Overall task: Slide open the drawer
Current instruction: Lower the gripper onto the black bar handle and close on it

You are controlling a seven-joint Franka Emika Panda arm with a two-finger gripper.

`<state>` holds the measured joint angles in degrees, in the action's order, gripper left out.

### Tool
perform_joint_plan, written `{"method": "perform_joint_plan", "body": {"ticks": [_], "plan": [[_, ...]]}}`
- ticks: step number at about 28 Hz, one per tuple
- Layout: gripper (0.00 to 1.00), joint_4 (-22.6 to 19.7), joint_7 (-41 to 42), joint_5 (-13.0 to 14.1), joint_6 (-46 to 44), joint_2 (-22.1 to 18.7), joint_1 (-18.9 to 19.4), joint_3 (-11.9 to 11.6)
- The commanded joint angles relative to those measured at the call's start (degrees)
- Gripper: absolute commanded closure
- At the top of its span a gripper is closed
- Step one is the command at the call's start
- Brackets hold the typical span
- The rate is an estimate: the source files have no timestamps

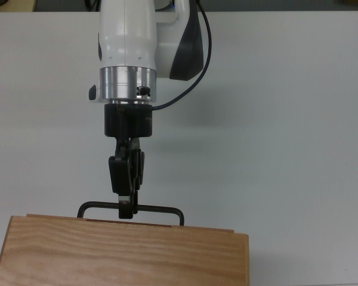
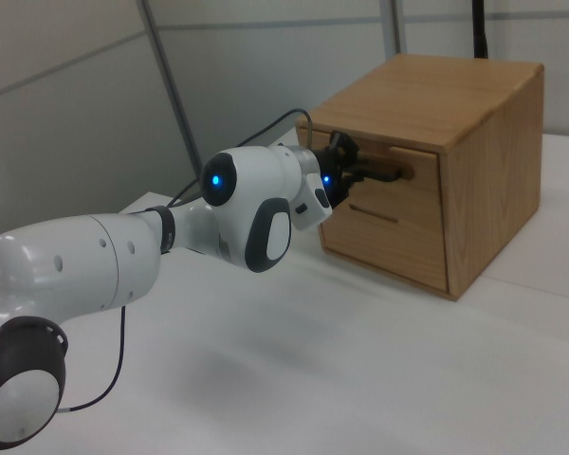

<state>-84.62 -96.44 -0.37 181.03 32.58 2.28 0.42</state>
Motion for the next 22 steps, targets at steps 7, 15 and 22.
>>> {"method": "perform_joint_plan", "body": {"ticks": [7, 15, 22], "plan": [[1.00, -1.25, 2.57, 0.10, 0.55, -0.84, 0.27, -0.50], [1.00, -5.38, 3.80, 0.01, -2.78, -4.71, 0.71, -0.50], [1.00, -7.84, 4.59, 0.01, -5.16, -6.82, 0.80, -0.50]]}}
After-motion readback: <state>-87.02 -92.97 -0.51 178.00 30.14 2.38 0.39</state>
